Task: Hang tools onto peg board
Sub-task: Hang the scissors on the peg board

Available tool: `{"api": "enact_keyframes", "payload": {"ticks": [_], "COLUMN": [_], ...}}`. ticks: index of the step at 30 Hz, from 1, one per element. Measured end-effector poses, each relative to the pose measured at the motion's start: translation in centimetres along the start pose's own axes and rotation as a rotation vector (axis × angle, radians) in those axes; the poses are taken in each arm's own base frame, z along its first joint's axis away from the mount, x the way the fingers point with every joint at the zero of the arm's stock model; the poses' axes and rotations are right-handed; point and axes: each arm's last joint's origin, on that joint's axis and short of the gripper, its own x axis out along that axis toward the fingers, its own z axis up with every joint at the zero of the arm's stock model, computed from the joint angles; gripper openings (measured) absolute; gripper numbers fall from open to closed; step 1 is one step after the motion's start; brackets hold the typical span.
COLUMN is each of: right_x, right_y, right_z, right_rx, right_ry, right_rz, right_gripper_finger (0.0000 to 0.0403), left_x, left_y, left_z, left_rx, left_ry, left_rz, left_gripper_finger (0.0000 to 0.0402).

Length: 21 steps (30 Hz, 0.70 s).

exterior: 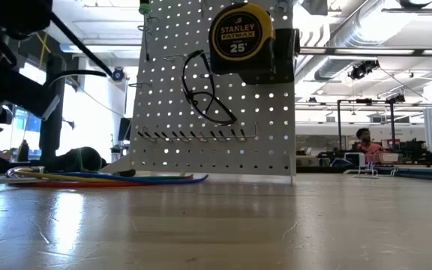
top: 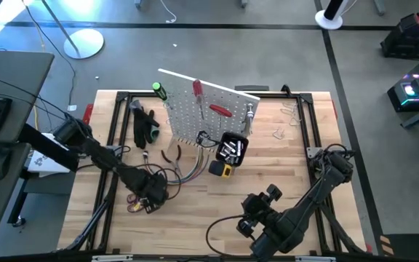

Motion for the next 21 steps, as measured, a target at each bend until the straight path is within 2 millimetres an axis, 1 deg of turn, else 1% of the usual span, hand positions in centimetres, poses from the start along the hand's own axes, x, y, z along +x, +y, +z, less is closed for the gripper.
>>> {"api": "enact_keyframes", "payload": {"ticks": [4, 6, 8, 9, 11, 12, 16, 21], "right_x": [0.2, 0.4, 0.4, 0.4, 0.3, 0.3, 0.2, 0.3], "right_y": [-0.1, -0.1, -0.2, -0.2, -0.2, -0.2, -0.2, -0.3], "right_z": [0.2, 0.4, 0.5, 0.5, 0.5, 0.5, 0.4, 0.4], "right_rx": [0.001, 0.006, 0.009, 0.011, 0.019, 0.022, 0.02, 0.008], "right_ry": [0.001, 0.005, 0.015, 0.023, 0.026, 0.028, 0.033, 0.027], "right_rz": [-0.01, -0.015, -0.013, -0.011, -0.01, -0.01, -0.008, -0.013], "right_gripper_finger": [0.0155, 0.0155, 0.0155, 0.0155, 0.0155, 0.0155, 0.0155, 0.0155], "left_x": [1.4, 1.7, 1.7, 1.7, 1.7, 1.7, 1.3, -0.7], "left_y": [-0.6, -0.6, -0.7, -0.7, -0.6, -0.6, -0.5, 0.0], "left_z": [0.3, 0.5, 0.5, 0.4, 0.2, 0.2, 0.2, -0.3], "left_rx": [0.011, 0.012, -0.009, -0.016, -0.014, -0.011, -0.01, -0.021], "left_ry": [0.019, 0.022, 0.016, 0.009, -0.011, -0.015, -0.037, -0.109], "left_rz": [0.056, 0.06, 0.061, 0.069, 0.101, 0.107, 0.103, 0.054], "left_gripper_finger": [0.0251, 0.0235, 0.0193, 0.0162, 0.0081, 0.0049, 0.005, 0.0049]}}
